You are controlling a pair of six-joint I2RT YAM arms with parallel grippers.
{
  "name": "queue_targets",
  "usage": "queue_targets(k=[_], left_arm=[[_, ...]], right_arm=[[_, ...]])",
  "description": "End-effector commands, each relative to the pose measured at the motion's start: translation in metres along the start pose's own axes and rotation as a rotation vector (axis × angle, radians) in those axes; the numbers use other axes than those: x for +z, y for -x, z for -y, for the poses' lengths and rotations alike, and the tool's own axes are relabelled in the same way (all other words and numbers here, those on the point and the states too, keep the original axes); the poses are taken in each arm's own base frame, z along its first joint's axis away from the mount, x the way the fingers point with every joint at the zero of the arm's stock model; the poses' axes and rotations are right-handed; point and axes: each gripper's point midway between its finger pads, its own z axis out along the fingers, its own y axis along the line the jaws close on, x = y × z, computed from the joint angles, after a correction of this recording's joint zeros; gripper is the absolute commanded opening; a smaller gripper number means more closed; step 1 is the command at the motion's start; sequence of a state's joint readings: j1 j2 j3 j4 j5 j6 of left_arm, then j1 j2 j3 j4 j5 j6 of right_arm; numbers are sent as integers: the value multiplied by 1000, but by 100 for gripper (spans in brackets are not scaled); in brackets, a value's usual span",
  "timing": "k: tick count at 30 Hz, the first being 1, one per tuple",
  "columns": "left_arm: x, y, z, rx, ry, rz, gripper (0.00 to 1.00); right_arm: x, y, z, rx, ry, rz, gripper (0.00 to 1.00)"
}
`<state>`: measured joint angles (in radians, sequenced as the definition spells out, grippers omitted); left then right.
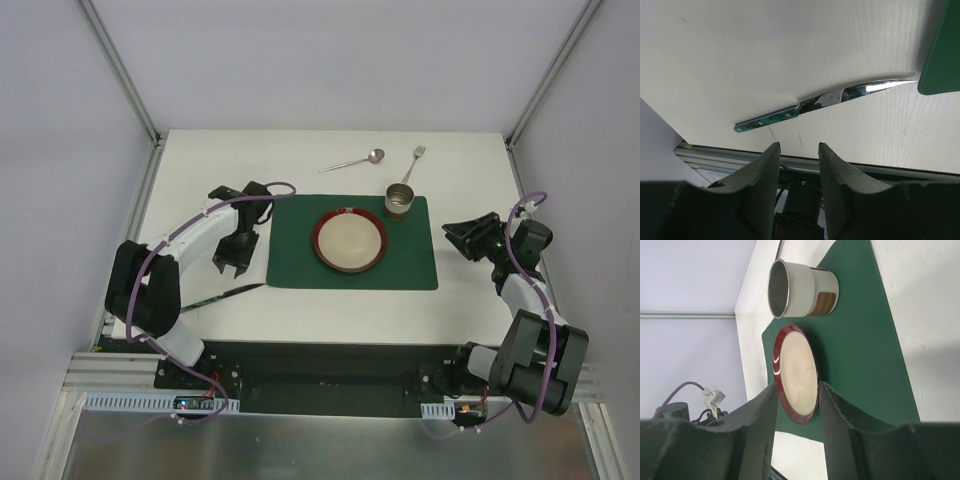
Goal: Set the dinner table for one person
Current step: Pick up the knife at the center of the board.
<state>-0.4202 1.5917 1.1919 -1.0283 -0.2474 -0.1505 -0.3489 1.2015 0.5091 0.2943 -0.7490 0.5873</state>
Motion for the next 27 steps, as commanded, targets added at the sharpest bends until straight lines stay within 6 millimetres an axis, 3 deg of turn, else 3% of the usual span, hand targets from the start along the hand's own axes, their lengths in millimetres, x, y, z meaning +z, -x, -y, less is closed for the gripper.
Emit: queue_targets(k=[1, 9, 15, 17, 27], left_arm=[[8, -28, -10, -18, 84, -100, 36], [13, -32, -8, -61, 96, -141, 34], [-4, -20, 11, -285, 1, -36, 40], [-5, -25, 14, -383, -5, -12, 41], [19, -51, 19, -652, -9, 34, 45]], right_arm=[[-4, 6, -13, -40, 52, 22, 41], [-3, 6, -13, -30, 59, 18, 40], [-2, 6, -14, -29, 70, 18, 41], [-2, 7, -14, -28, 69, 19, 41], [-3, 6, -16, -25, 76, 15, 41]])
